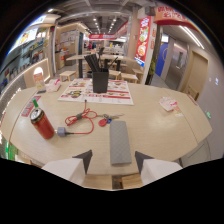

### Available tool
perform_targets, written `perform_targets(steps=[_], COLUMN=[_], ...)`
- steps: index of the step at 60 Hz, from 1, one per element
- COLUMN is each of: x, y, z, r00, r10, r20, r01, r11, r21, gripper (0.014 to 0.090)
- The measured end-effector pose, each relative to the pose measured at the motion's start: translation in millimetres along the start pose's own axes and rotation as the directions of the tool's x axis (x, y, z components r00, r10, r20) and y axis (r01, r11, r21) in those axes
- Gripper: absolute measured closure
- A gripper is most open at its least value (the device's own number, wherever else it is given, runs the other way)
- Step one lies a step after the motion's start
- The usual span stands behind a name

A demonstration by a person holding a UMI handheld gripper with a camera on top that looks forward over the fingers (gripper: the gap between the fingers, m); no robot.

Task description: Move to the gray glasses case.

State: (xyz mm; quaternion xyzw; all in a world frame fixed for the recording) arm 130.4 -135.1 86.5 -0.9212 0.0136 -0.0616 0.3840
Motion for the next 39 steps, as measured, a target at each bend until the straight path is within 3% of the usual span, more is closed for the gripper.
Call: perform_targets(steps=[16, 39], x=[17, 18], y=[-26, -27], z=[63, 73], r00=[0.999, 0.996], r10=[-0.035, -0.027], r20=[0.037, 0.080], r01=[0.035, 0.029], r11=[0.999, 0.999], r21=[0.002, -0.018], gripper=[0.0200, 0.0200])
